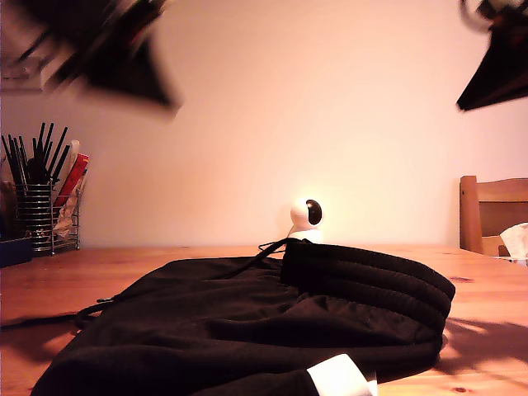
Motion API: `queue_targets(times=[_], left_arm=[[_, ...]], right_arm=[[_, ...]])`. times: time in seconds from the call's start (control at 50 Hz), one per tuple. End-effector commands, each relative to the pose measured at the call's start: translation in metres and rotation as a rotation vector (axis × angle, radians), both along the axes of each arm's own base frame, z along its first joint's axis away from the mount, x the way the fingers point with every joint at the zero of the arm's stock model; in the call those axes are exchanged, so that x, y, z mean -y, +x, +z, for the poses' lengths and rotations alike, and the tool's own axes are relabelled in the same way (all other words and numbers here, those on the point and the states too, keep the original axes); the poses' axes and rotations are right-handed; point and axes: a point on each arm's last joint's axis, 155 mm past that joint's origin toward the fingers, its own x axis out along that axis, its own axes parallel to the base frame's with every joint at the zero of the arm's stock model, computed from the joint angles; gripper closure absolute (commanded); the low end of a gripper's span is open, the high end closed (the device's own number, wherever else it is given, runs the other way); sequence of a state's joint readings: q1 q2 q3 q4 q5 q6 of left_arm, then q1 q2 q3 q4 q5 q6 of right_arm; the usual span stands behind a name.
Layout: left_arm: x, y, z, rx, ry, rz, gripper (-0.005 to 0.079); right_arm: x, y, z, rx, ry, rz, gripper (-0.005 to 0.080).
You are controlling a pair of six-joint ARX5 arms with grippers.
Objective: Fold the shorts in front of you. After folding it, place it to the right side.
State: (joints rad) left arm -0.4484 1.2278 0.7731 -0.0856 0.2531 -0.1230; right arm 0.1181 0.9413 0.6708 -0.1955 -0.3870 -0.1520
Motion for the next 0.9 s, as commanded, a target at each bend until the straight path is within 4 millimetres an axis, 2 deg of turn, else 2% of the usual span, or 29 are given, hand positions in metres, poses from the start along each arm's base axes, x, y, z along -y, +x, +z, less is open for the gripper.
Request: queue_targets(times=[0.0, 0.08, 0.16, 0.3, 0.42, 0.52, 0.64, 0.78, 0.88], left_arm=[[-0.007, -0.02, -0.037, -0.064, -0.008, 0.015, 0.0766], [-0.01, -0.042, -0.059, -0.09, -0.026, 0.0, 0.0766], [-0.008, -0.064, -0.073, -0.1, -0.02, -0.035, 0.0766], [-0.001, -0.094, -0.072, -0.064, 0.018, -0.126, 0.0766], [-0.003, -0.113, -0.074, 0.027, 0.163, -0.226, 0.0766], [-0.006, -0.129, -0.087, 0.067, 0.301, -0.324, 0.0757], [0.003, -0.146, -0.094, 0.12, 0.387, -0.455, 0.0642], [0.001, -0.155, -0.106, 0.218, 0.562, -0.584, 0.0442], [0.001, -0.159, -0.109, 0.263, 0.613, -0.648, 0.034]], right_arm=[[-0.007, -0.009, -0.017, -0.048, -0.005, 0.027, 0.0765], [-0.012, -0.018, -0.024, -0.082, -0.013, 0.049, 0.0765], [-0.019, -0.025, -0.03, -0.107, -0.023, 0.078, 0.0765], [-0.033, -0.035, -0.033, -0.114, -0.042, 0.141, 0.0765], [-0.046, -0.045, -0.036, -0.095, -0.087, 0.234, 0.0765], [-0.056, -0.053, -0.039, -0.093, -0.114, 0.285, 0.0765], [-0.064, -0.055, -0.034, -0.068, -0.11, 0.312, 0.0765], [-0.069, -0.052, -0.028, -0.034, -0.103, 0.32, 0.0765], [-0.069, -0.051, -0.025, -0.021, -0.1, 0.319, 0.0765]])
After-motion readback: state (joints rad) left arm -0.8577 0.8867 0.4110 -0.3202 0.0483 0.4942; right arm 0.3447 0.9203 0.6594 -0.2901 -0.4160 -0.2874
